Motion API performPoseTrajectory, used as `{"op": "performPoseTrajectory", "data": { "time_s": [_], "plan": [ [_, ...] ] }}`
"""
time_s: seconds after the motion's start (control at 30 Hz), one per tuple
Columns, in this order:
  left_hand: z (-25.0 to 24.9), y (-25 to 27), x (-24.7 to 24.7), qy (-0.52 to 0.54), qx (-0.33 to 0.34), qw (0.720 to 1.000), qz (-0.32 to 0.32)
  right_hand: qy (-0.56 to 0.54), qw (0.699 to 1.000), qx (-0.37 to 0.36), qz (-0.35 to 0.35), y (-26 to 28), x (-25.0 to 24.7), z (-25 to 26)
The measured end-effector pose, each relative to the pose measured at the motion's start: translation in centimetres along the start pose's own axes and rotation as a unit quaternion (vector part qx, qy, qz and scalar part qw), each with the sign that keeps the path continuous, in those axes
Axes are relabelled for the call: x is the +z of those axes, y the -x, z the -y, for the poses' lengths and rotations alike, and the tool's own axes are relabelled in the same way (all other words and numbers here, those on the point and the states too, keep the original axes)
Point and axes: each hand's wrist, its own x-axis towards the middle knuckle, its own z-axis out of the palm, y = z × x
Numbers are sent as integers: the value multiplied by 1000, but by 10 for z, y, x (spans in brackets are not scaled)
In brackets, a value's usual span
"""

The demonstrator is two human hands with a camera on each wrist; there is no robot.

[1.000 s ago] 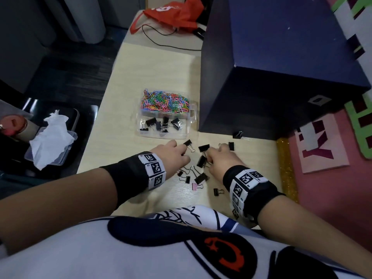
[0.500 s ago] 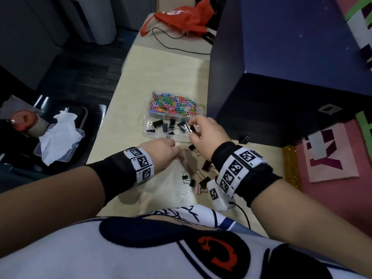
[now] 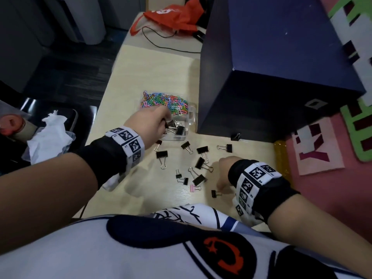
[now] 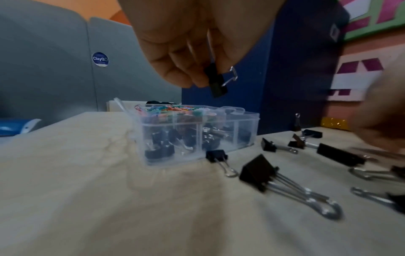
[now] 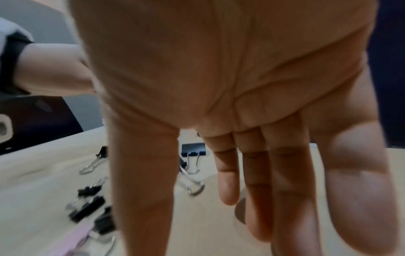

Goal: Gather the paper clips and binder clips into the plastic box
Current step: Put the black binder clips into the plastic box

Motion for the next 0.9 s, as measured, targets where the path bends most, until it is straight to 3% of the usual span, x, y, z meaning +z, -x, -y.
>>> {"op": "performPoseTrajectory", "data": {
  "time_s": [0.1,0.17,0.23,0.33,0.43,0.57,0.7,0.9],
  "plan": [
    [0,-1,3,-93,20,995,8,24,999,-20,38,0,17,5],
    [-7,5,11,-131,81,988,13,5,1000,-21,5,-3,29,9],
    [-17,14,18,-150,114,978,88,-66,996,-7,-51,-11,36,11],
    [-24,23,28,-213,58,952,214,-179,975,20,-128,-25,39,9],
    [-16,30,36,-258,30,932,254,-258,948,27,-182,-34,38,7],
    [-1,37,42,-251,19,926,281,-308,927,10,-215,-38,30,11],
    [-2,39,44,-223,-2,933,281,-246,948,-38,-197,-42,23,22],
    [-5,41,43,-195,-21,941,277,-226,947,-38,-225,-46,23,30]
  ]
}}
